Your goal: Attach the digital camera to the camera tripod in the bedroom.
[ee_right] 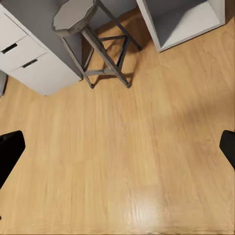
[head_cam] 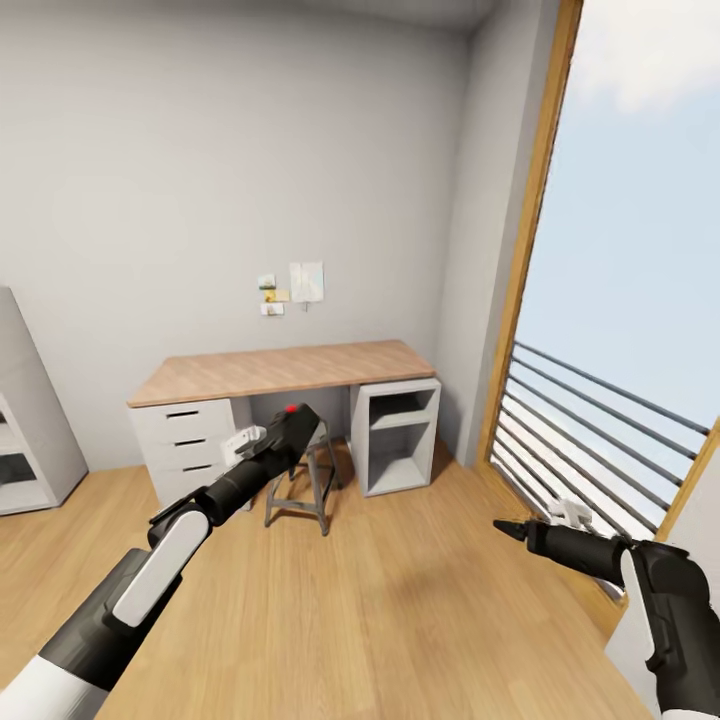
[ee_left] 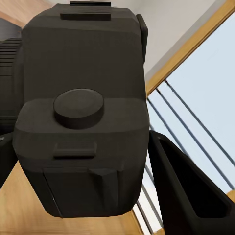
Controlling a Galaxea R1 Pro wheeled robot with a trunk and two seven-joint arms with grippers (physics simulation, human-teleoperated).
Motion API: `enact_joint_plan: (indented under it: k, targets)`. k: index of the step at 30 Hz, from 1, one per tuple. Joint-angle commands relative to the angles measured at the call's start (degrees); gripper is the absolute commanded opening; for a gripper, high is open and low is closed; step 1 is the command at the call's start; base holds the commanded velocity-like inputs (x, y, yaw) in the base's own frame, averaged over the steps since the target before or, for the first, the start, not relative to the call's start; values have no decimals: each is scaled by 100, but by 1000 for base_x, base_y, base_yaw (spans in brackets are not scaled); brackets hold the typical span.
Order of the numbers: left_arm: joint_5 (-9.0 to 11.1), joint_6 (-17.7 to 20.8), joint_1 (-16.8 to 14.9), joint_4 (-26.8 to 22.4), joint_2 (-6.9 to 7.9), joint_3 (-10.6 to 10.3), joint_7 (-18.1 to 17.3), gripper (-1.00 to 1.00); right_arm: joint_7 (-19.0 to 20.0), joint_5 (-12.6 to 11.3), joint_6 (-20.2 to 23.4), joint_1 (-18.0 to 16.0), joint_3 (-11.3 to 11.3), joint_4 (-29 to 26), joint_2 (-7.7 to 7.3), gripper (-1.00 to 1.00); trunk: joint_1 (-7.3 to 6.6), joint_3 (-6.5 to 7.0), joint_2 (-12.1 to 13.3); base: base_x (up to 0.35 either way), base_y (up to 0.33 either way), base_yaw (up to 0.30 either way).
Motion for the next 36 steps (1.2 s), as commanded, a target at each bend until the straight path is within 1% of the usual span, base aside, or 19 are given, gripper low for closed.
enact_joint_plan:
  k: [1,3,5,6,9,10,13,14,15,19,21,23,25,26,28,29,31,33,36]
  targets:
    - [51,9,-6,6,-15,-19,60,-100,38,69,7,-6,-12,133,-3,100,-22,11,36,0,0,0]
    - [60,15,-6,39,-40,-34,85,-100,-12,141,-79,-6,-24,472,-21,100,-66,47,116,0,0,0]
    - [61,70,-6,196,-63,-51,164,-100,-133,308,-396,-6,-48,1093,-49,100,-110,83,196,0,0,0]
    - [56,154,-6,477,-76,-63,273,-100,-249,440,-732,-6,-60,1520,-64,100,-132,101,236,0,0,0]
    - [45,293,-6,1140,-107,-88,526,-100,-497,631,-1350,-6,-70,2140,-77,100,-198,155,357,0,0,0]
    - [41,344,-6,1697,-131,-118,700,-100,-712,739,-1775,-6,-71,2547,-82,100,-220,173,397,0,0,0]
    - [18,364,-6,2927,-189,-190,910,-100,-1213,889,-2529,-6,-72,3378,-92,100,-286,226,517,0,0,0]
    - [4,303,-6,3836,-247,-225,969,-100,-1564,951,-2943,-6,-70,3998,-96,100,-308,244,557,0,0,0]
    - [-3,214,-8,4403,-297,-239,990,-100,-1764,976,-3151,-6,-60,4405,-97,100,-330,262,597,0,0,0]
    - [-13,-247,-6,5918,-504,-270,1014,-100,-2230,1127,-3637,-6,-31,5632,-99,100,-417,334,758,0,0,0]
    - [-19,-419,-6,6414,-616,-285,996,-100,-2358,1236,-3812,-6,-27,6046,-100,100,-461,370,838,0,0,0]
    - [-84,-716,84,7266,-881,-309,761,-100,-2664,1482,-4274,-13,-23,6928,-100,100,-505,406,918,0,0,0]
    - [-224,-820,286,7501,-984,-316,538,-100,-2876,1568,-4534,-27,-21,7284,-100,100,-549,442,998,0,0,0]
    - [-406,-902,528,7651,-1048,-319,342,-100,-3061,1626,-4729,-33,-21,7505,-97,100,-571,460,1039,0,0,0]
    - [-602,-982,758,7748,-1087,-322,179,-100,-3215,1663,-4873,-21,-20,7649,-92,100,-615,496,1119,0,0,0]
    - [-783,-1076,952,7811,-1110,-323,44,-100,-3329,1687,-4979,25,-20,7741,-88,100,-637,514,1159,0,0,0]
    - [-926,-1190,1100,7851,-1124,-324,-65,-100,-3403,1699,-5050,100,-20,7803,-88,100,-681,550,1239,0,0,0]
    - [-1126,-1464,1394,7903,-1143,-325,-241,-100,-3504,1715,-5154,340,-20,7885,-85,100,-725,585,1319,0,0,0]
    - [-1174,-1537,1508,7919,-1152,-325,-286,-100,-3539,1719,-5176,436,-20,7905,-82,100,-791,639,1440,0,0,0]
